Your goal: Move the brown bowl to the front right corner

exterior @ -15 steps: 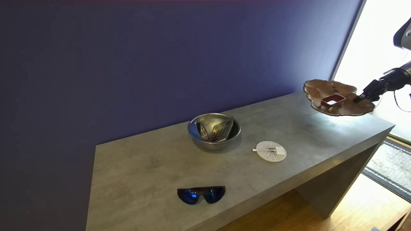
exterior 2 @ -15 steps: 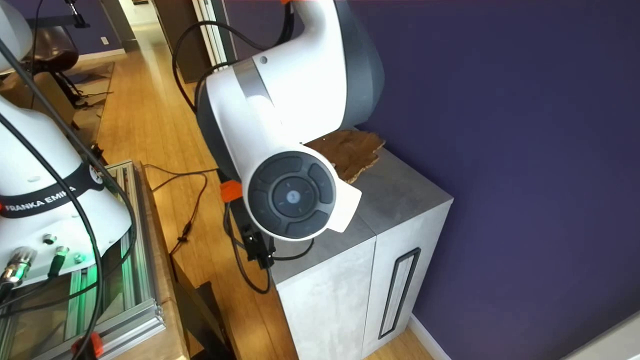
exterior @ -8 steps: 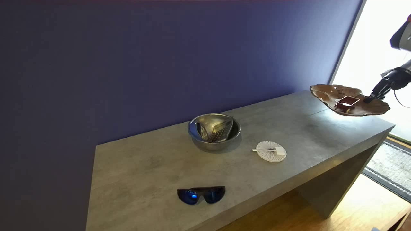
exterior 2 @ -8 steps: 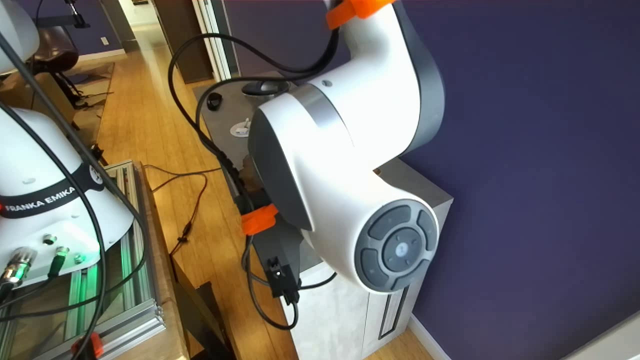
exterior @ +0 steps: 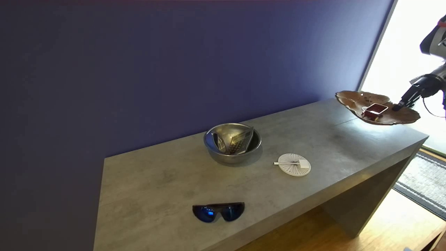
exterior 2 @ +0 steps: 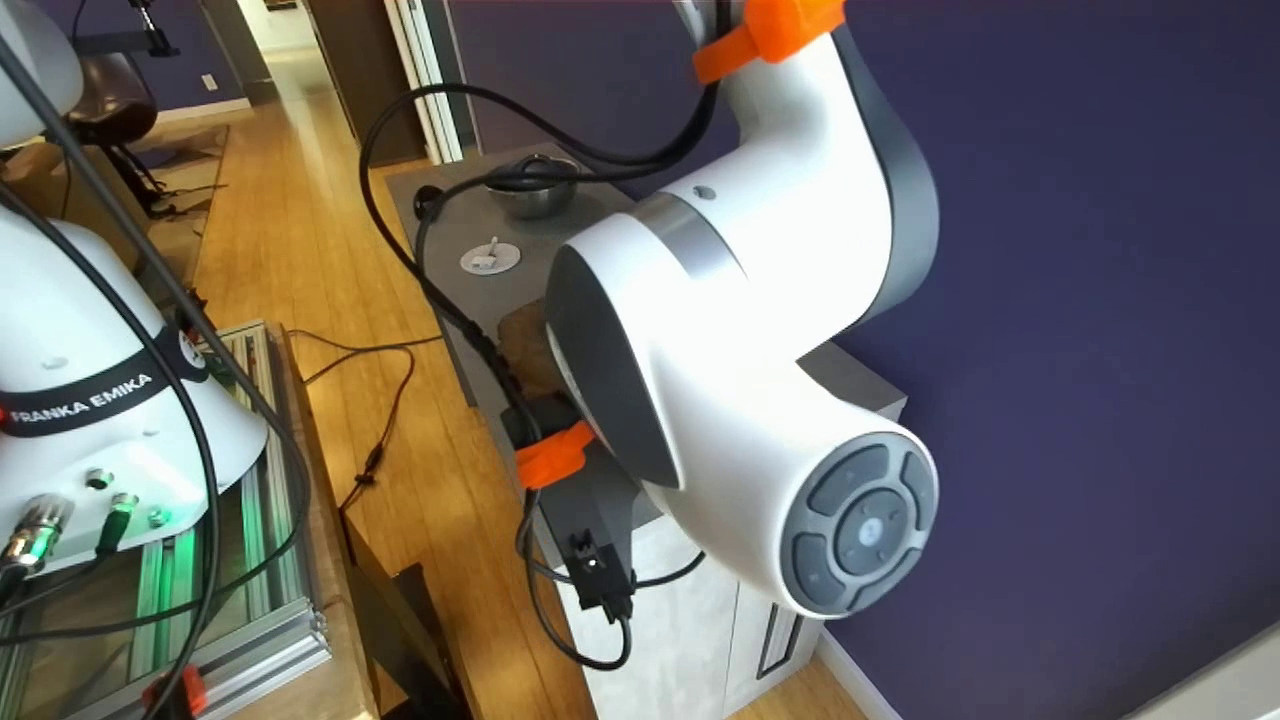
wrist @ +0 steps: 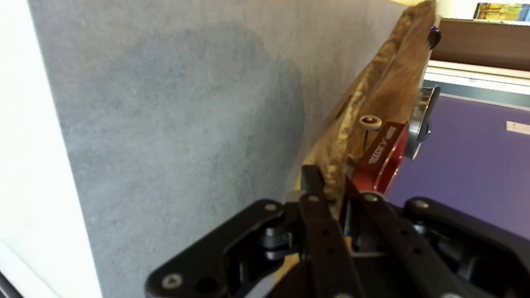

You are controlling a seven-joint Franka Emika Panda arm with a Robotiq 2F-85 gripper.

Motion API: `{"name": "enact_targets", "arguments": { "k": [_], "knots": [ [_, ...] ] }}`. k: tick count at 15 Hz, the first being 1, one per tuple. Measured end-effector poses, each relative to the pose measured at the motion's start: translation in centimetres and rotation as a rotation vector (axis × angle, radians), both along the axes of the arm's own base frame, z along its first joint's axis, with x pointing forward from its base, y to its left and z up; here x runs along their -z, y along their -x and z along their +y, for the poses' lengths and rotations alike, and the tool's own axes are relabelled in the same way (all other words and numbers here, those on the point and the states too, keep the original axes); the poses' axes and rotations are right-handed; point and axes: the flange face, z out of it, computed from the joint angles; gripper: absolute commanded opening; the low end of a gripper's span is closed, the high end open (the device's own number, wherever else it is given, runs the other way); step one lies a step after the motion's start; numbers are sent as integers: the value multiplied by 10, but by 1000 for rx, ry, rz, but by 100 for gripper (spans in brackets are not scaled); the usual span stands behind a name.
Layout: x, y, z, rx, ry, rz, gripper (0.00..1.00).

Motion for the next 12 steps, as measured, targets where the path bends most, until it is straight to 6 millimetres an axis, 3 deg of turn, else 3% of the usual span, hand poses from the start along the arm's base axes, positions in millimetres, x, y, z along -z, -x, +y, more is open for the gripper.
{"name": "enact_targets", "arguments": {
  "k": [6, 12],
  "knots": [
    [0, 3, -54, -109, 18, 10, 3],
    [26, 7, -69, -252, 30, 26, 3]
  ]
}}
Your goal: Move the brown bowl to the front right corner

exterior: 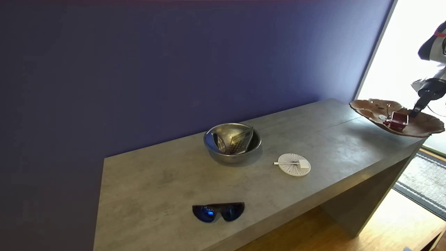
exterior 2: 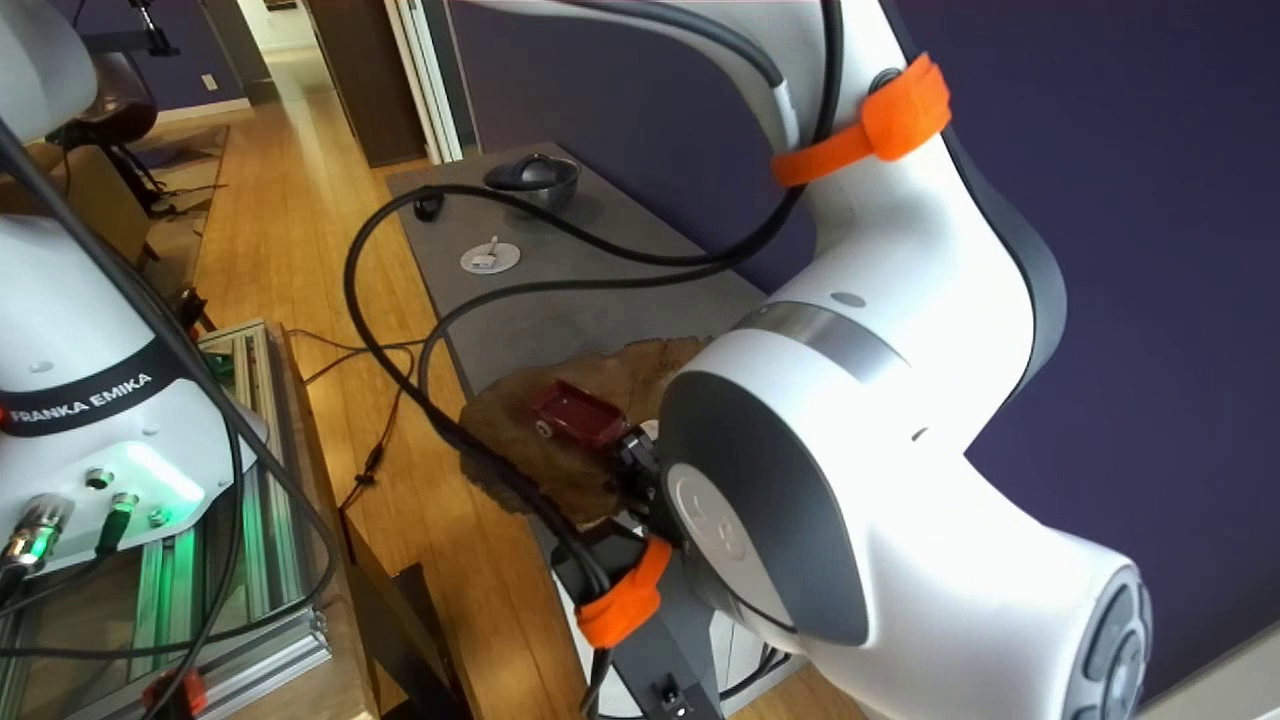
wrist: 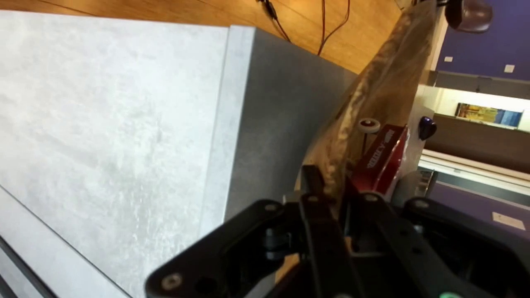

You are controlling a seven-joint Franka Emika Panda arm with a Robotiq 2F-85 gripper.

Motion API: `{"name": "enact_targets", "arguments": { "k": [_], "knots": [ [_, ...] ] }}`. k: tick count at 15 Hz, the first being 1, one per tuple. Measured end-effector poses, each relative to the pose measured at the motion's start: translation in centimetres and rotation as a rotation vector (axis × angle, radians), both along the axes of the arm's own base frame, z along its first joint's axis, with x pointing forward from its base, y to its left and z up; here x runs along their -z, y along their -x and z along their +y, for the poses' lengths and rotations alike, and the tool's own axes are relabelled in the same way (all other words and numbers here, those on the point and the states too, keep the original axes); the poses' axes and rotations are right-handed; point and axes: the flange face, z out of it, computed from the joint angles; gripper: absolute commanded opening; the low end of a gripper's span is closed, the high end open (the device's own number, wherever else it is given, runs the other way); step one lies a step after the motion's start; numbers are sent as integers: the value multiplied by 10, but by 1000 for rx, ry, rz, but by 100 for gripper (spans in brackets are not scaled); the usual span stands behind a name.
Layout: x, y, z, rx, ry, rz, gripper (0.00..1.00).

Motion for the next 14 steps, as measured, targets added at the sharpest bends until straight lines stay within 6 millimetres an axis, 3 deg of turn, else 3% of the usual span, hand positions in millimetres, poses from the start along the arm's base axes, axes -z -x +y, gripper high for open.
{"name": "enact_targets", "arguments": {
  "k": [6, 14],
  "knots": [
    [15, -9, 9, -65, -28, 12, 3],
    [14, -23, 7, -53, -38, 6, 3]
  ]
}}
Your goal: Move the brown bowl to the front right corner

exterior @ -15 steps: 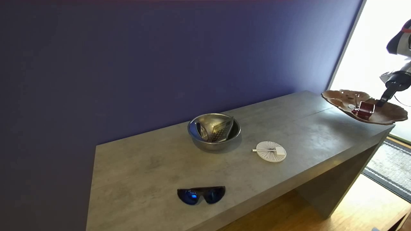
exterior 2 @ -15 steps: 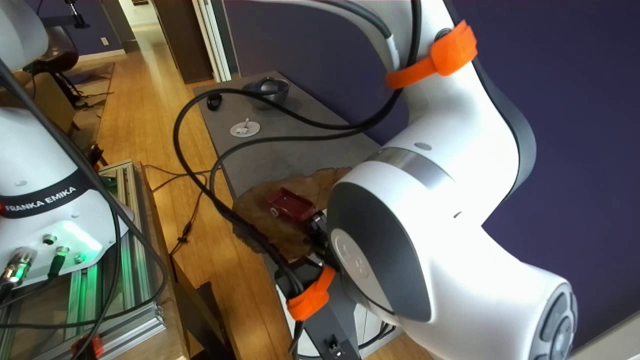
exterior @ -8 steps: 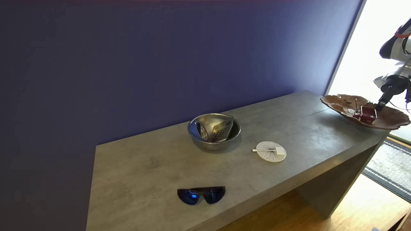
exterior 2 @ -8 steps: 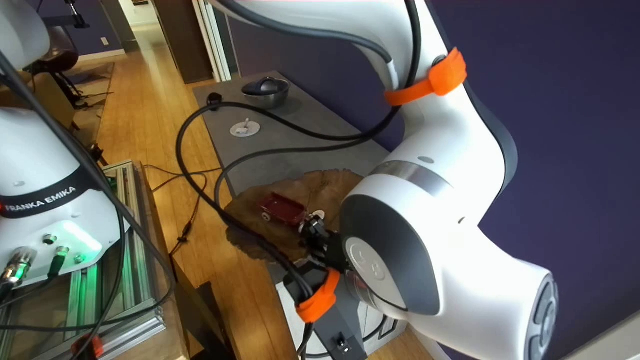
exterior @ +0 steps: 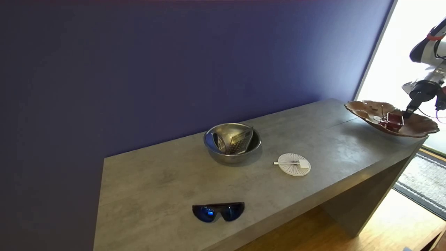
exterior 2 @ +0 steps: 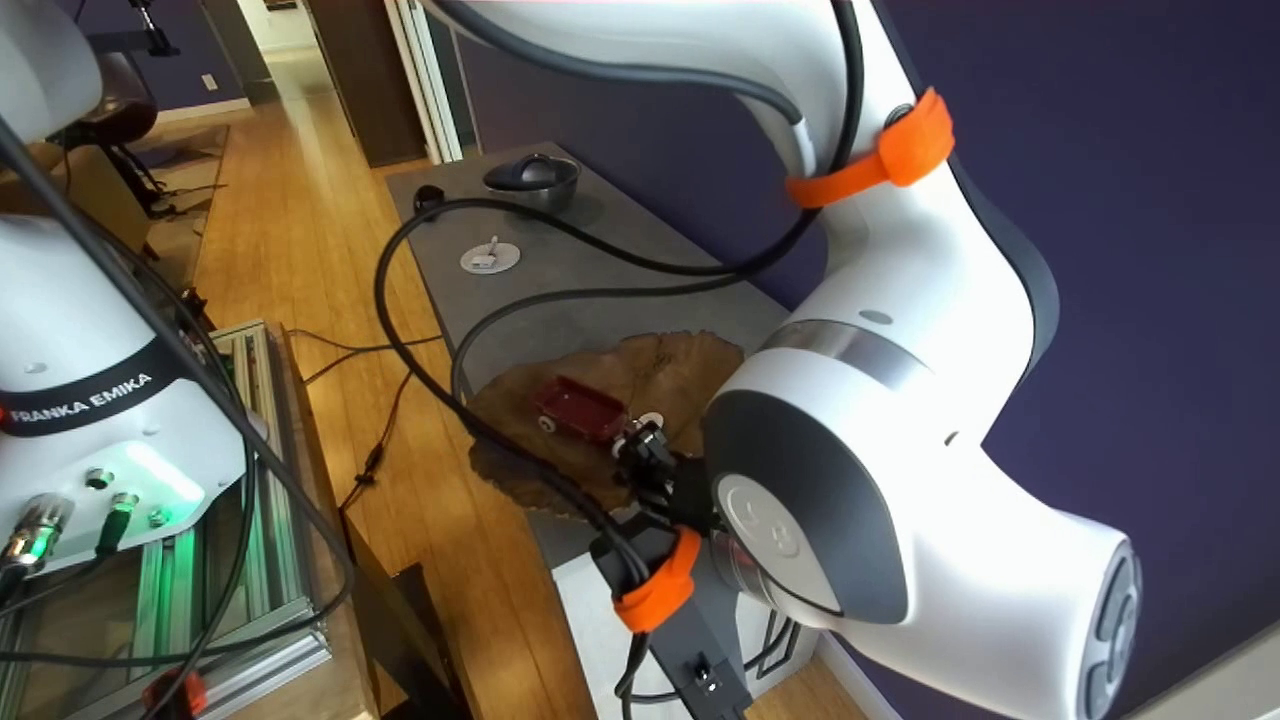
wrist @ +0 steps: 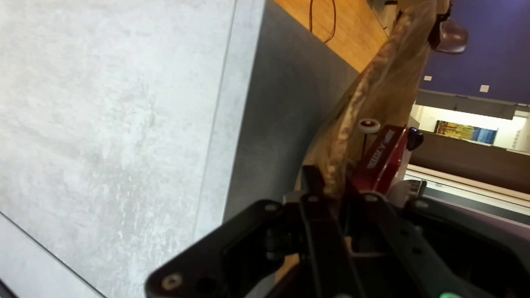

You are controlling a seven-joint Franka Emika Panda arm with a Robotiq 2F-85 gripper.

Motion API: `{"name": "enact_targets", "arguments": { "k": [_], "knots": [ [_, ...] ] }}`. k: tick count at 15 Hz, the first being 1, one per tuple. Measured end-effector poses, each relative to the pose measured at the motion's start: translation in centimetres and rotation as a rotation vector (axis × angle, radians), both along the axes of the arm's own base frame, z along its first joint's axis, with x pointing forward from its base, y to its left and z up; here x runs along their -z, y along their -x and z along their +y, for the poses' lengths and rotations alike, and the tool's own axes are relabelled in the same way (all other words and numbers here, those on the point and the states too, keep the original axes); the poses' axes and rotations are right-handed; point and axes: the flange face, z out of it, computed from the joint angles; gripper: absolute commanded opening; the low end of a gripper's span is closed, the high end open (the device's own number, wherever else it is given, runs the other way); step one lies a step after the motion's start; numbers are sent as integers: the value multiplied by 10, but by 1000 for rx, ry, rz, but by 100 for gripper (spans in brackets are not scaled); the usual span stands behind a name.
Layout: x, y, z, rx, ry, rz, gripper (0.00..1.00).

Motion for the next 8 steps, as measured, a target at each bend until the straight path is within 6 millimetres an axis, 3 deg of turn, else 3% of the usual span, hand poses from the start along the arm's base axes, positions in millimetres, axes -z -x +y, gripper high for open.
{"name": "enact_targets", "arguments": {
  "k": [3, 4, 8],
  "knots": [
    [1, -1, 0, 1, 2, 1, 3],
    [2, -2, 1, 2, 5, 0, 28],
    [4, -4, 1, 2, 16, -3, 55]
  ]
}}
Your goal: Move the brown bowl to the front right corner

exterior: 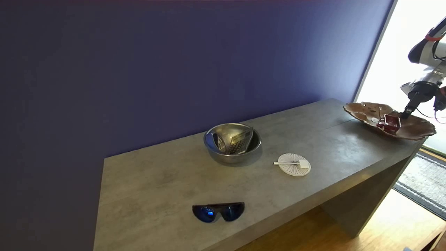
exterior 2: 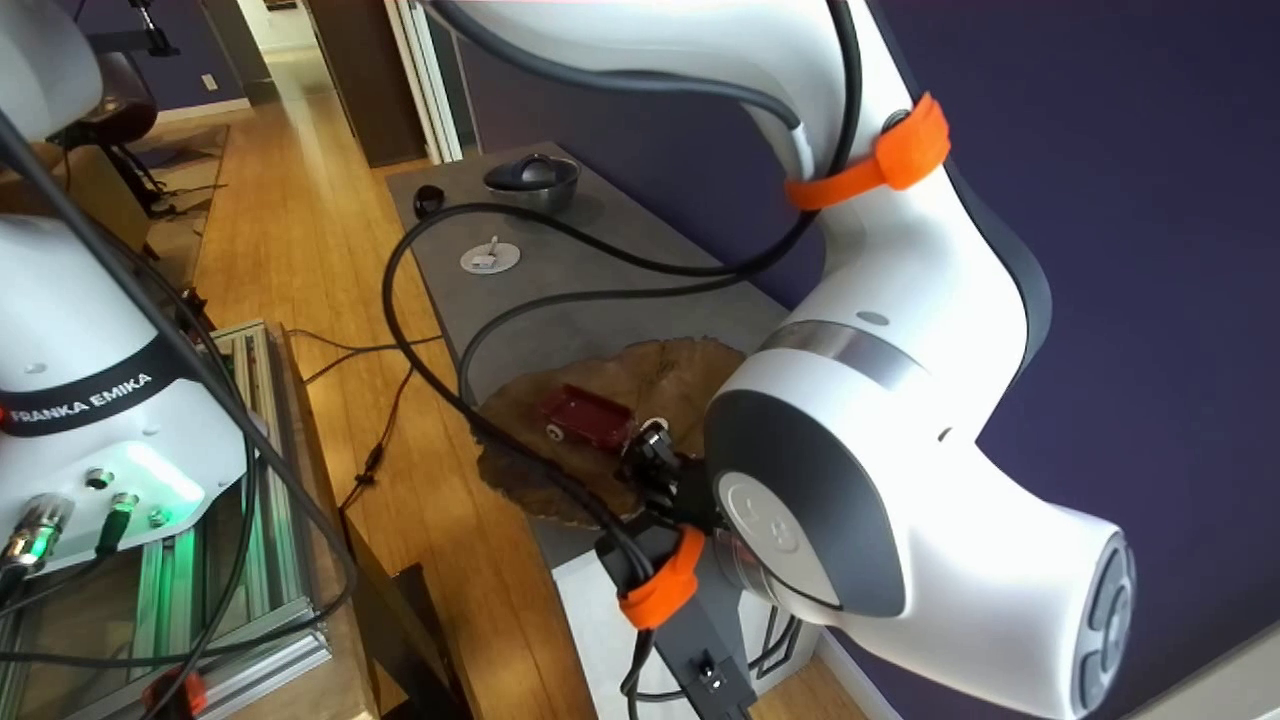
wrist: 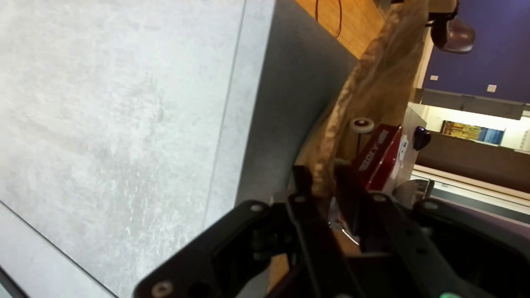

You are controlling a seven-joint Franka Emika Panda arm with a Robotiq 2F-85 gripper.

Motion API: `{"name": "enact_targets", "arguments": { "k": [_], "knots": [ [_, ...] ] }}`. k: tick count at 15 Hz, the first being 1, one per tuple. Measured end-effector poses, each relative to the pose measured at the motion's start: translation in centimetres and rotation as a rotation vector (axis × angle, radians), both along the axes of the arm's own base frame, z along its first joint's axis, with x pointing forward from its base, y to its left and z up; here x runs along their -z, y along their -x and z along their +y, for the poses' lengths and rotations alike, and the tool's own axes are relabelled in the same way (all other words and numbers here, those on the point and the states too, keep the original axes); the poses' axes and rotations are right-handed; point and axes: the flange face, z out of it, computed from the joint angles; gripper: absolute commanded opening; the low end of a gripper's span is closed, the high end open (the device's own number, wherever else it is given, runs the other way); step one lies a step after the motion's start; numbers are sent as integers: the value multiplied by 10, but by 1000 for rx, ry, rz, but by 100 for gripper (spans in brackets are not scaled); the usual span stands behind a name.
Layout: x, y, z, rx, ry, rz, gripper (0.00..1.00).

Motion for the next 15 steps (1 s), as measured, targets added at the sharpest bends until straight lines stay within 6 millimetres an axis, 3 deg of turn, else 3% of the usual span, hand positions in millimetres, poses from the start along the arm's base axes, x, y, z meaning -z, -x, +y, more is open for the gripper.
{"name": "enact_targets", "arguments": {
  "k": [6, 11, 13, 15],
  "knots": [
    [-2, -7, -14, 25, 98, -39, 99],
    [-39, -12, -54, 110, 241, -141, 100],
    [-65, -5, -69, 175, 255, -183, 100],
    [-92, 12, -73, 203, 212, -199, 100]
  ]
}}
